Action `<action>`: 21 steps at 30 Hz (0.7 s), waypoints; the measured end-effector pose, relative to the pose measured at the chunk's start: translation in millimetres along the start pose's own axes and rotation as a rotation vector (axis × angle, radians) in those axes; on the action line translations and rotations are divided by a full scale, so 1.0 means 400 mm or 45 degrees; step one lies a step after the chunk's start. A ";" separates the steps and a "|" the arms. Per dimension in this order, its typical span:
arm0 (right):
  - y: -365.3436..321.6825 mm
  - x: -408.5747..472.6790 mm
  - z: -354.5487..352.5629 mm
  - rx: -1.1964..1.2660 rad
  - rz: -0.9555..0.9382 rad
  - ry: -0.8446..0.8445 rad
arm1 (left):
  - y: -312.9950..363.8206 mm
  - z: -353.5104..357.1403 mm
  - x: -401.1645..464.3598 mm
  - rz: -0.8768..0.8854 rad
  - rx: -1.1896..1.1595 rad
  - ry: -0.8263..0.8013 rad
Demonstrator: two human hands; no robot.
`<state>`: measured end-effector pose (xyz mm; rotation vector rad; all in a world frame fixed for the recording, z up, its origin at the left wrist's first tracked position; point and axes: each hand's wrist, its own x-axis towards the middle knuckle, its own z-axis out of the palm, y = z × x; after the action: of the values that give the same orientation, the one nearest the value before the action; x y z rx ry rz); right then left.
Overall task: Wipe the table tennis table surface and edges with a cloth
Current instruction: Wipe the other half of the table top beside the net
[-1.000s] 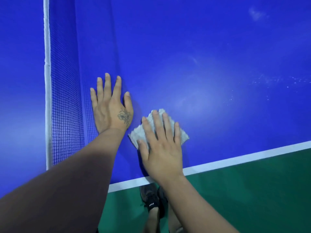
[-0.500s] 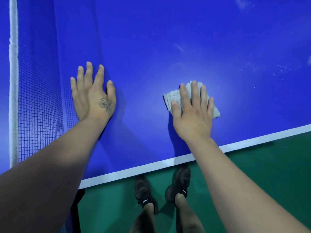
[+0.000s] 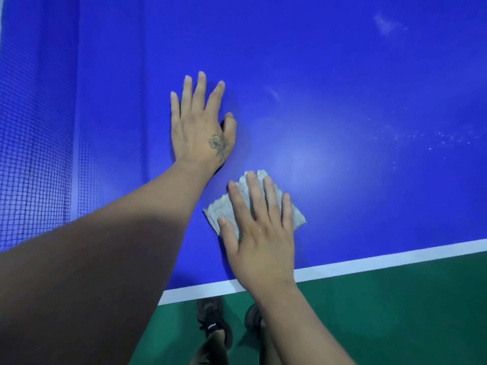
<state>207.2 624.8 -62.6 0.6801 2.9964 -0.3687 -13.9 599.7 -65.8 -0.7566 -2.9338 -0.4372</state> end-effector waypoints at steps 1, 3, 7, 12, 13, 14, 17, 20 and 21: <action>0.023 -0.008 -0.006 -0.006 0.013 -0.002 | 0.009 0.009 0.008 -0.009 0.044 -0.010; 0.065 -0.003 -0.016 -0.004 0.037 0.017 | 0.014 0.024 0.014 -0.058 0.114 -0.041; 0.130 0.088 -0.023 -0.018 0.150 0.086 | 0.016 0.034 0.019 -0.155 0.170 -0.044; 0.131 0.289 -0.033 0.026 0.388 0.127 | 0.024 0.036 0.027 -0.181 0.207 -0.085; 0.116 0.319 -0.034 0.025 0.355 0.117 | 0.023 0.036 0.027 -0.176 0.207 -0.097; 0.101 0.339 -0.035 0.018 0.300 0.114 | 0.022 0.036 0.027 -0.174 0.207 -0.103; 0.075 0.348 -0.034 -0.016 0.158 0.095 | 0.020 0.036 0.033 -0.176 0.219 -0.104; 0.084 0.292 -0.039 -0.032 0.043 0.042 | 0.022 0.034 0.033 -0.175 0.216 -0.106; 0.094 0.270 -0.041 -0.040 -0.001 0.021 | 0.023 0.034 0.034 -0.176 0.213 -0.108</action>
<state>126.0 706.9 -65.4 0.6826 3.0110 -0.3168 -21.2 617.6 -74.4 -0.5683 -3.0645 -0.1691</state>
